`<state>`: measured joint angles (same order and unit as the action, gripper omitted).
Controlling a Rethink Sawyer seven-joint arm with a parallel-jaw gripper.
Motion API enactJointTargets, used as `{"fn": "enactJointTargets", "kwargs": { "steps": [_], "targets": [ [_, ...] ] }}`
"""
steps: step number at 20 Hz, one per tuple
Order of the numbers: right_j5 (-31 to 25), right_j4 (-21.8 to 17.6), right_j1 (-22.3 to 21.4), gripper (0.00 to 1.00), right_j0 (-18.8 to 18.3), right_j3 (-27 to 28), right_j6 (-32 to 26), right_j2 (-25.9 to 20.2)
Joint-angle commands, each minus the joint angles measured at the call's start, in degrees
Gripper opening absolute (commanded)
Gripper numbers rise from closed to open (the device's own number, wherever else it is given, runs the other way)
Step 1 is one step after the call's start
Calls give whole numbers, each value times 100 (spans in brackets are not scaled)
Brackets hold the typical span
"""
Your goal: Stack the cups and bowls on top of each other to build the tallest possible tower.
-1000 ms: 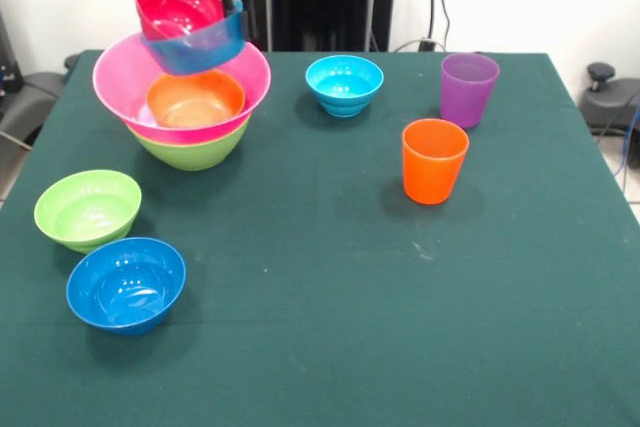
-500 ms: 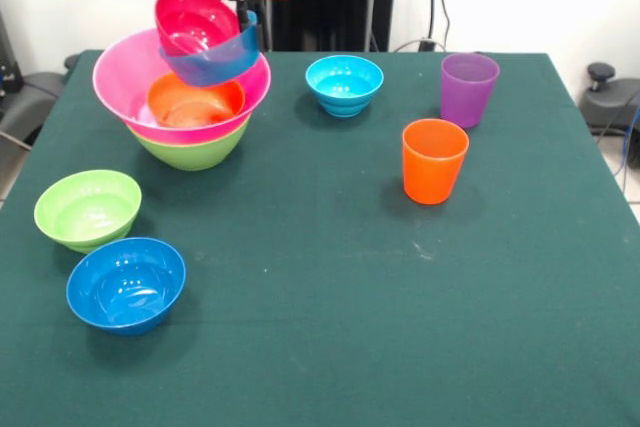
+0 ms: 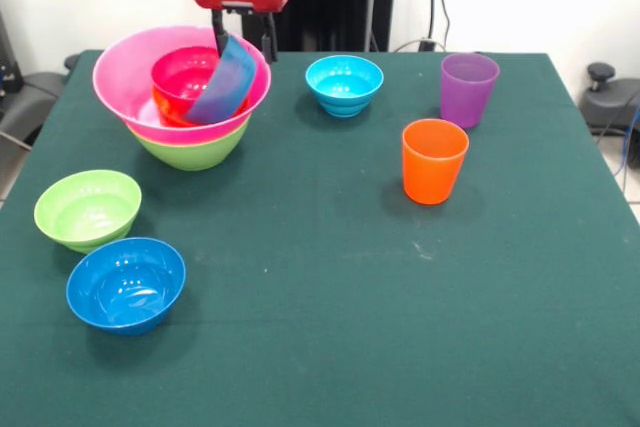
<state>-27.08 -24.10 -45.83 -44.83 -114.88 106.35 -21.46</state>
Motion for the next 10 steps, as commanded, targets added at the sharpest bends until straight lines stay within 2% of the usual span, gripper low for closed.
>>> {"fn": "enactJointTargets", "kwargs": {
  "steps": [1, 10],
  "targets": [
    [231, -432, 203, 100, 52, 137, -149, -117],
    [33, -371, 223, 100, 112, 307, -169, -121]
  ]
}}
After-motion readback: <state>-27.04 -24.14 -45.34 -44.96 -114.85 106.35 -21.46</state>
